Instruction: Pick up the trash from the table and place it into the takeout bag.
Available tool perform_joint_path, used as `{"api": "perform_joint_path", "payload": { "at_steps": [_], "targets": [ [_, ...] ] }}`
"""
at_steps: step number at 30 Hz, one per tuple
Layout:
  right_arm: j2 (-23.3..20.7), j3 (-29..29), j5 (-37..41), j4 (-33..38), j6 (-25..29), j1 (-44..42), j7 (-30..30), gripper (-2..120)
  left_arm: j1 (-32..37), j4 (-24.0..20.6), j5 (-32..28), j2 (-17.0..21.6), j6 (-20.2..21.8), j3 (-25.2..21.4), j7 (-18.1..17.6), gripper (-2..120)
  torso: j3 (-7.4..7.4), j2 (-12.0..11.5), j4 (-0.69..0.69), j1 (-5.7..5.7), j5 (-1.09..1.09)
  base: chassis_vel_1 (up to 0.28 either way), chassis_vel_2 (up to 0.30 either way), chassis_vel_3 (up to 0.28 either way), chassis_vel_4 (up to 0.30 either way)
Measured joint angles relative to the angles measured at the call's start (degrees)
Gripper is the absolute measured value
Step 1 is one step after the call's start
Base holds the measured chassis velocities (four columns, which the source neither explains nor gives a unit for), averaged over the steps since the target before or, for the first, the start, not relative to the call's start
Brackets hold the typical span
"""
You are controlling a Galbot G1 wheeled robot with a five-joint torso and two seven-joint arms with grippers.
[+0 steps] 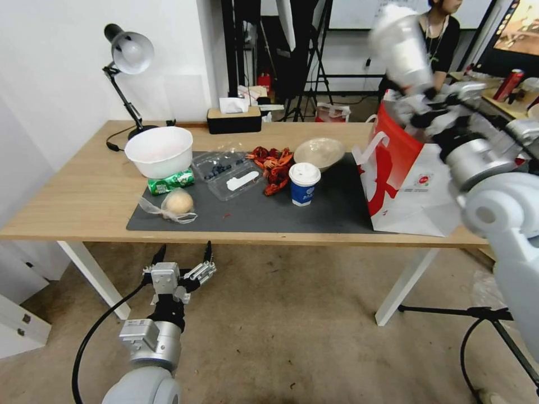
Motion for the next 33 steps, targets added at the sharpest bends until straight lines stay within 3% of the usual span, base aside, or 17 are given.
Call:
{"api": "perform_joint_path", "payload": {
  "at_steps": [9,10,12,14,16,18,20,21,26,28,30,33],
  "targets": [
    [1.91,1.09,-1.75,0.52,-8.63,-1.07,7.04,53,0.04,0.12,0.10,0.00,-0.17,-0.02,0.09,100,0.00,0.00,0.00,0.00,-0.01,0.000,0.000,0.000,0.000],
    [2.08,1.27,-1.96,0.51,-9.20,-1.16,7.30,60,0.05,0.15,0.10,0.00,-0.20,-0.03,0.10,100,0.00,0.00,0.01,0.00,-0.02,0.000,0.000,0.000,0.000],
    [2.10,1.31,-2.00,0.50,-9.29,-1.19,7.33,62,0.05,0.16,0.11,0.00,-0.20,-0.03,0.10,100,0.00,0.00,0.01,0.00,-0.01,0.000,0.000,0.000,0.000],
    [2.15,1.75,-2.20,0.52,-9.85,-1.51,7.43,76,0.06,0.19,0.11,0.00,-0.21,-0.06,0.11,100,0.00,0.00,0.00,0.00,-0.02,0.000,0.000,0.000,0.000],
    [2.15,1.81,-2.21,0.57,-9.87,-1.58,7.42,77,0.06,0.19,0.11,0.00,-0.21,-0.06,0.11,100,0.00,0.00,0.00,0.00,-0.02,0.000,0.000,0.000,0.000],
    [2.08,2.01,-1.88,0.91,-9.52,-1.89,7.11,86,0.05,0.20,0.11,0.00,-0.22,-0.08,0.13,100,0.00,0.00,0.00,0.00,-0.01,0.000,0.000,0.000,0.000],
    [2.07,2.03,2.21,1.75,-4.01,-2.55,5.22,97,0.01,0.28,0.11,0.00,-0.22,-0.08,0.17,100,0.00,0.00,0.01,0.00,-0.02,0.000,0.000,0.000,0.000],
    [2.07,2.03,2.21,1.75,-4.01,-2.55,5.22,97,0.01,0.28,0.11,0.00,-0.22,-0.08,0.17,100,0.00,0.00,0.01,0.00,-0.02,0.000,0.000,0.000,0.000],
    [2.70,2.00,5.29,4.61,7.82,-6.98,-4.88,100,-0.05,0.51,0.11,0.00,-0.32,-0.09,0.23,100,0.00,0.00,0.00,0.00,-0.02,0.000,0.000,0.000,0.000],
    [2.82,1.89,5.28,5.07,9.06,-7.72,-5.98,100,-0.05,0.56,0.11,0.00,-0.35,-0.10,0.25,100,0.00,0.00,0.00,0.00,-0.02,0.000,0.000,0.000,0.000],
    [3.34,1.03,3.71,7.74,13.62,-11.75,-10.62,100,-0.10,0.68,0.11,0.00,-0.46,-0.14,0.27,100,0.00,0.00,0.01,0.00,-0.02,0.000,0.000,0.000,0.000],
    [3.46,0.75,2.49,8.45,14.67,-13.13,-11.75,100,-0.10,0.73,0.11,0.00,-0.51,-0.14,0.29,100,0.00,0.00,0.01,0.00,-0.02,0.000,0.000,0.000,0.000]
  ]
}}
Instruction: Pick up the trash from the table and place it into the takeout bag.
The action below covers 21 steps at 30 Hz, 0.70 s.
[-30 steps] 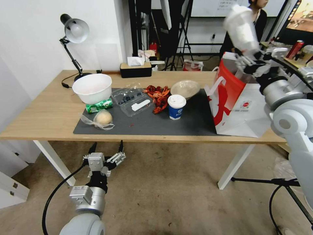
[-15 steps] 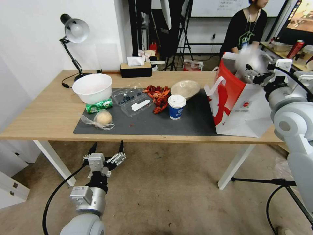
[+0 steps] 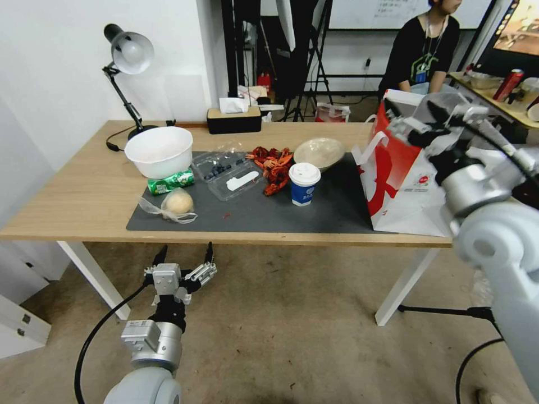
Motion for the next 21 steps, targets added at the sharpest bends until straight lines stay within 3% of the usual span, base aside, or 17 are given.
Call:
{"api": "perform_joint_path", "payload": {
  "at_steps": [1,2,5,9,12,21],
  "targets": [
    [0.00,0.00,0.00,0.00,0.00,0.00,0.00,100,0.00,0.00,0.00,0.00,0.00,0.00,0.00,100,0.00,0.00,0.00,0.00,0.00,0.000,0.000,0.000,0.000],
    [0.63,-1.13,-6.60,2.00,3.28,-5.11,-2.77,100,-0.01,0.19,-0.01,0.00,-0.43,0.00,0.06,100,0.00,0.00,-0.01,0.00,0.00,0.000,0.000,0.000,0.000],
    [2.65,-2.32,-17.40,3.12,7.68,-13.07,-3.59,100,-0.05,0.43,-0.02,0.00,-0.72,-0.09,0.10,100,0.00,0.00,0.00,0.00,0.01,0.000,0.000,0.000,0.000],
    [4.34,-2.73,-22.98,3.23,10.79,-17.97,-3.12,100,-0.10,0.57,-0.08,0.00,-0.80,-0.16,0.13,100,0.00,0.00,-0.02,0.00,0.01,0.000,0.000,0.000,0.000],
    [7.63,-3.57,-30.91,2.11,16.38,-25.61,-0.13,100,-0.18,0.83,-0.17,0.00,-0.91,-0.21,0.17,100,0.00,0.00,-0.01,0.00,0.01,0.000,0.000,0.000,0.000],
    [12.11,-5.63,-37.47,-2.35,24.37,-34.98,4.88,100,-0.29,1.32,-0.26,0.00,-1.17,-0.22,0.30,100,-0.01,0.00,-0.01,-0.01,0.01,0.000,0.000,0.000,0.000]
  ]
}}
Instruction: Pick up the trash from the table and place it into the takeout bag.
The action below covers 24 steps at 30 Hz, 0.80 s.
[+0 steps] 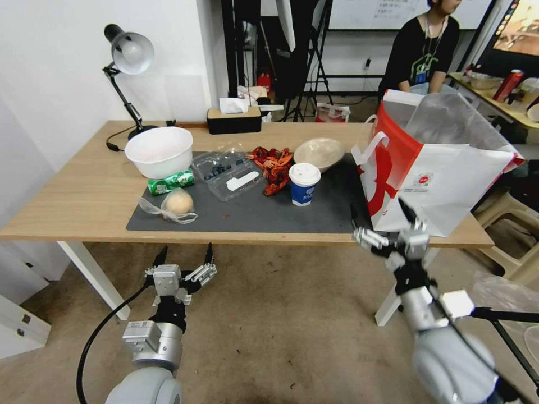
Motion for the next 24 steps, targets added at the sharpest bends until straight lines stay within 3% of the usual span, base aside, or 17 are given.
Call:
{"api": "perform_joint_path", "payload": {
  "at_steps": [14,24],
  "targets": [
    [2.05,-2.47,-1.50,-4.07,2.25,-1.38,2.08,100,0.09,0.27,-0.05,0.20,-0.58,-0.03,0.10,100,0.01,0.00,0.01,0.01,0.00,0.000,0.000,0.000,0.000],
    [0.98,-5.26,1.55,-2.80,-1.84,3.73,2.84,100,0.06,0.27,-0.05,0.20,-0.82,-0.13,0.09,100,0.01,-0.01,0.01,0.01,0.00,0.000,0.000,0.000,0.000]
  ]
}}
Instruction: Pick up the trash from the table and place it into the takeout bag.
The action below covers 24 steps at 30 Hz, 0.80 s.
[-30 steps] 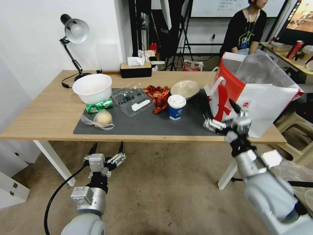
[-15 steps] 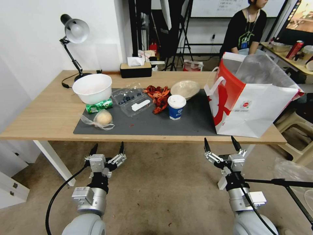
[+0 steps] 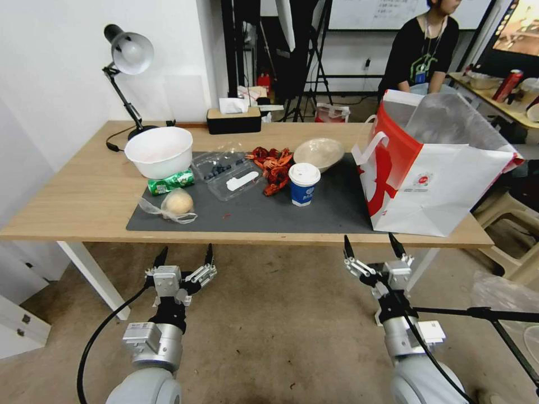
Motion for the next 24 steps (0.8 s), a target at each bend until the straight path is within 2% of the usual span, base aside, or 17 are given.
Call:
{"api": "perform_joint_path", "payload": {
  "at_steps": [2,5,10,12,17,24],
  "targets": [
    [-0.48,-0.59,1.10,0.07,-1.07,1.35,-0.17,100,-0.01,0.00,0.00,0.00,-0.01,-0.01,0.00,100,0.00,0.00,0.00,0.00,0.01,0.000,0.000,0.000,0.000],
    [-2.96,-3.63,7.60,-0.08,-6.76,7.21,-0.63,100,-0.03,0.00,0.01,-0.02,-0.01,-0.03,-0.01,100,0.00,0.00,0.00,0.00,0.00,0.000,0.000,0.000,0.000],
    [-4.61,-6.00,12.26,-1.53,-10.80,12.58,-0.76,100,-0.02,0.01,0.06,-0.08,-0.01,-0.05,-0.01,100,0.00,0.00,0.00,0.00,0.01,0.000,0.000,0.000,0.000],
    [-5.74,-8.23,15.97,-3.25,-14.39,17.90,-0.32,100,-0.02,0.01,0.15,-0.16,-0.02,-0.05,0.00,100,0.00,0.00,0.01,0.00,0.01,0.000,0.000,0.000,0.000],
    [-6.46,-10.49,19.03,-5.54,-17.54,23.38,0.48,100,0.00,0.01,0.26,-0.19,-0.02,-0.08,0.00,100,0.00,0.00,0.00,0.00,0.02,0.000,0.000,0.000,0.000],
    [-6.35,-15.53,26.29,-10.81,-25.00,33.01,4.08,100,0.01,0.30,0.38,-0.20,-0.12,-0.40,0.00,100,0.00,0.00,0.00,0.00,0.00,0.000,0.000,0.000,0.000]
  ]
}}
